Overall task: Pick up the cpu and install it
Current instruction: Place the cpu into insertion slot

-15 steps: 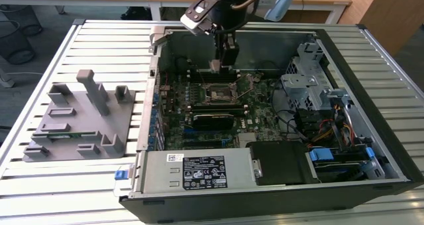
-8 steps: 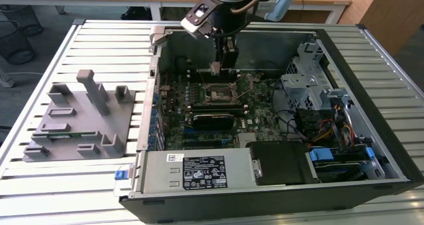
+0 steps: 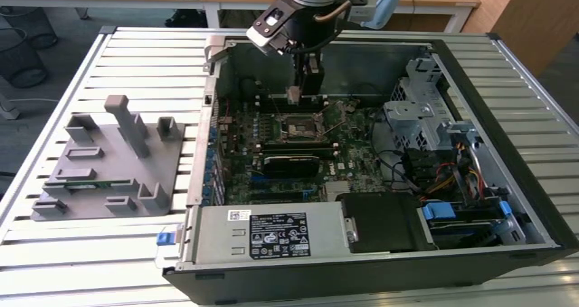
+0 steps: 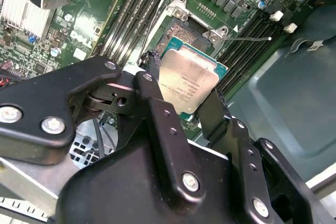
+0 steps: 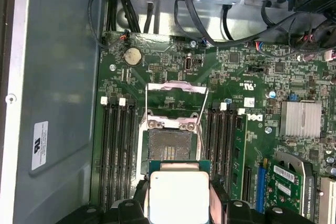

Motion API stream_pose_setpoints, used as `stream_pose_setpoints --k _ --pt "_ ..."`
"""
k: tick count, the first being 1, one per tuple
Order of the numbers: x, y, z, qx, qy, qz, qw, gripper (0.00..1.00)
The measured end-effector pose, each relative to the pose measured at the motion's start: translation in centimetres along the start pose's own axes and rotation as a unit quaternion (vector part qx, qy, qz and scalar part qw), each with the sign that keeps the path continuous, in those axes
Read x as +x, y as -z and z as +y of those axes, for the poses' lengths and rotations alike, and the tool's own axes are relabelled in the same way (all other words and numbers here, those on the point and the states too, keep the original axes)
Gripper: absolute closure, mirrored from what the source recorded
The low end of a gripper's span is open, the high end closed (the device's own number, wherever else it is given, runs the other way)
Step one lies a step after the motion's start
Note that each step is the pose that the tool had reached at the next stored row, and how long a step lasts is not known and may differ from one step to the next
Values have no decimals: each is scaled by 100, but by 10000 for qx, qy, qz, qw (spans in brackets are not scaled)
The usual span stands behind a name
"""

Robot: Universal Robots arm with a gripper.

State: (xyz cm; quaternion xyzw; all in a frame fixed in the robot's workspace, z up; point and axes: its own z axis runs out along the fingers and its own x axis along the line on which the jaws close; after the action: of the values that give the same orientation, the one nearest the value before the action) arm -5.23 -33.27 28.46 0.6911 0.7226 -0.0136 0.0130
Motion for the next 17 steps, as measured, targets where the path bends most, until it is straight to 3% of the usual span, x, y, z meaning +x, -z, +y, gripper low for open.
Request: stream_pose_setpoints --k 10,17 --pt "1 -18 1 -1 0 -5 10000 46" --pt "17 -110 3 -1 18 -16 10000 46"
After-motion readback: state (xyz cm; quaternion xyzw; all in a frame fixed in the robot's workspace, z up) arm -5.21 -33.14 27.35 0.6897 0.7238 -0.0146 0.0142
